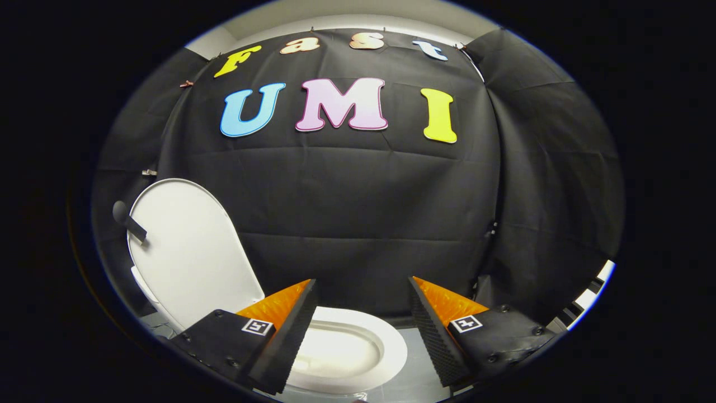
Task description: Open the toilet lid.
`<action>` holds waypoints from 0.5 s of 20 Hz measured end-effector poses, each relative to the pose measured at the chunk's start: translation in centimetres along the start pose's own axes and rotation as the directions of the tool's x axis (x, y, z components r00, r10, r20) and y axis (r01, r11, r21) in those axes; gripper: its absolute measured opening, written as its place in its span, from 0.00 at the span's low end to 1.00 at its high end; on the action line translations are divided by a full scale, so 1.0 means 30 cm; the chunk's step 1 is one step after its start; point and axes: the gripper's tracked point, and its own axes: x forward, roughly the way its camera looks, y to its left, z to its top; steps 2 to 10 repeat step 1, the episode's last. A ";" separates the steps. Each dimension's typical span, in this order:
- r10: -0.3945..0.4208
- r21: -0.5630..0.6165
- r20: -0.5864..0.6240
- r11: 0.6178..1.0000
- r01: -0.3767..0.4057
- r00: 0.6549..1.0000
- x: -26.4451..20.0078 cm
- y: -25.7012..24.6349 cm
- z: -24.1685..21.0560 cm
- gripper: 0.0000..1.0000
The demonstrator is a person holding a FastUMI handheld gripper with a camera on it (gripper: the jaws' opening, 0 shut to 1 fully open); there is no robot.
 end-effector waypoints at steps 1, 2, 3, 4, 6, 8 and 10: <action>-0.001 0.003 0.002 1.000 0.001 1.000 -0.002 -0.003 0.002 0.99; -0.001 0.003 0.002 1.000 0.001 1.000 -0.002 -0.003 0.002 0.99; -0.001 0.003 0.002 1.000 0.001 1.000 -0.002 -0.003 0.002 0.99; -0.001 0.003 0.002 1.000 0.001 1.000 -0.002 -0.003 0.002 0.99; -0.001 0.003 0.002 1.000 0.001 1.000 -0.002 -0.003 0.002 0.99; -0.001 0.003 0.002 1.000 0.001 1.000 -0.002 -0.003 0.002 0.99; -0.001 0.003 0.002 1.000 0.001 1.000 -0.002 -0.003 0.002 0.99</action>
